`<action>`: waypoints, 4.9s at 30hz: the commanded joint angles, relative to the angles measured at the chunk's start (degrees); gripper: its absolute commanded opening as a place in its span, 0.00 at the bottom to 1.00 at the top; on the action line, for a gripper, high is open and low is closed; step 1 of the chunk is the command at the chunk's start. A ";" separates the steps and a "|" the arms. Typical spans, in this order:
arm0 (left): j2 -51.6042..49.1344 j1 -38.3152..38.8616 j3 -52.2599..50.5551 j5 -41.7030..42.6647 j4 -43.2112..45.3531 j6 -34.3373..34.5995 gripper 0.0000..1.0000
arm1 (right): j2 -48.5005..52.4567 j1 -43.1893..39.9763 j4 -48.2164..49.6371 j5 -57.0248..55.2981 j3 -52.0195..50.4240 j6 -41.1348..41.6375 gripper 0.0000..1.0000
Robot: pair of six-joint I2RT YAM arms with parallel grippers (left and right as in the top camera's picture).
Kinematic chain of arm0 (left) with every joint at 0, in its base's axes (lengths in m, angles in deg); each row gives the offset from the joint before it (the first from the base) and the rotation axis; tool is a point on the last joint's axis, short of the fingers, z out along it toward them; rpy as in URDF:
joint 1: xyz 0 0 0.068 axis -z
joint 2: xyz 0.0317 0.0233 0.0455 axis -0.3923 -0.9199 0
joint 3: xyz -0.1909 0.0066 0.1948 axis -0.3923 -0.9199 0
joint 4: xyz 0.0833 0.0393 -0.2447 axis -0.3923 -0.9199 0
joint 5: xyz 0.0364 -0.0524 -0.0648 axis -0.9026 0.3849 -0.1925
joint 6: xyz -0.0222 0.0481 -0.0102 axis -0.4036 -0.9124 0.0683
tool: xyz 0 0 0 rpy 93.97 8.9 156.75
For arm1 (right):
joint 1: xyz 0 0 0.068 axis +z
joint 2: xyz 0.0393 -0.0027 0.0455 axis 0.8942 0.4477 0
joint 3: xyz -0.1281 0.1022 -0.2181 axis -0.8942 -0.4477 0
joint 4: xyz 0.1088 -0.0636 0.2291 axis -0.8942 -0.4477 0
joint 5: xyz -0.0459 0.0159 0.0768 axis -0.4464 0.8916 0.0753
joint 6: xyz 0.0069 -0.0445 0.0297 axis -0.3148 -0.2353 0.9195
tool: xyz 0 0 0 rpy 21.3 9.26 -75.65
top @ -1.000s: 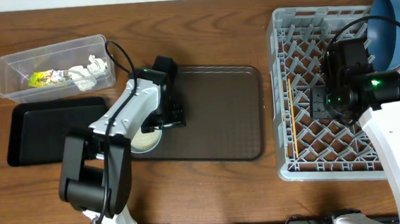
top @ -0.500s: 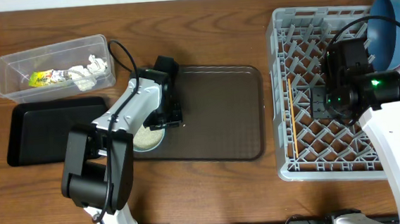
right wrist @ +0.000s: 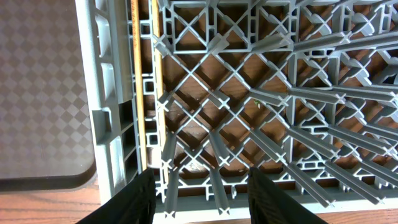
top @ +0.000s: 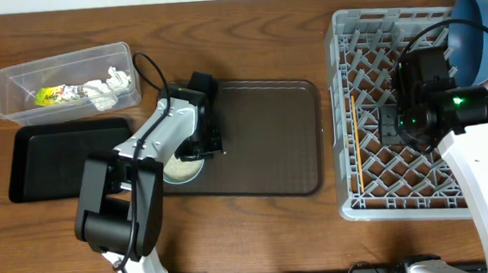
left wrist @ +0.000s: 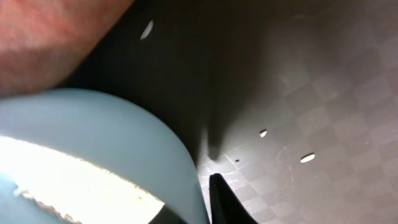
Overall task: Sort waste into correct bins and load items into the dishwasher rack
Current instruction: 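Reach the left gripper to the light-blue rice bowl and grip its rim, then carry the bowl left and tip the rice onto the black tray, then hold the bowl inverted over the black tray to empty remaining rice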
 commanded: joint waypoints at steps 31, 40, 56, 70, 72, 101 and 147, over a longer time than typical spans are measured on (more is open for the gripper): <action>12.87 -15.10 5.84 -3.48 -7.93 -11.13 0.06 | 0.02 -0.94 -0.22 -1.03 -0.31 -0.66 0.45; 12.87 -25.75 6.14 13.73 -0.11 -15.10 0.06 | 0.02 -0.94 -0.61 -1.05 -0.31 -0.66 0.45; 8.31 -48.48 6.10 41.81 5.07 -19.96 0.06 | 0.02 -0.94 -1.64 -1.03 -0.31 -0.63 0.45; 1.38 -58.49 6.10 62.45 5.68 -20.68 0.06 | 0.02 -1.03 -1.62 -1.07 -0.31 -0.66 0.45; 1.38 -59.91 6.10 65.37 5.66 -21.70 0.06 | 0.02 -1.27 -1.70 -1.05 -0.31 -0.66 0.45; 1.38 -67.78 -2.43 84.76 5.66 -34.84 0.06 | 0.02 -2.89 -2.62 -2.34 -0.33 -0.66 0.44; 8.70 -63.71 -3.06 81.35 -6.27 -35.67 0.06 | 0.02 -2.93 -3.17 -2.54 -0.31 -0.63 0.41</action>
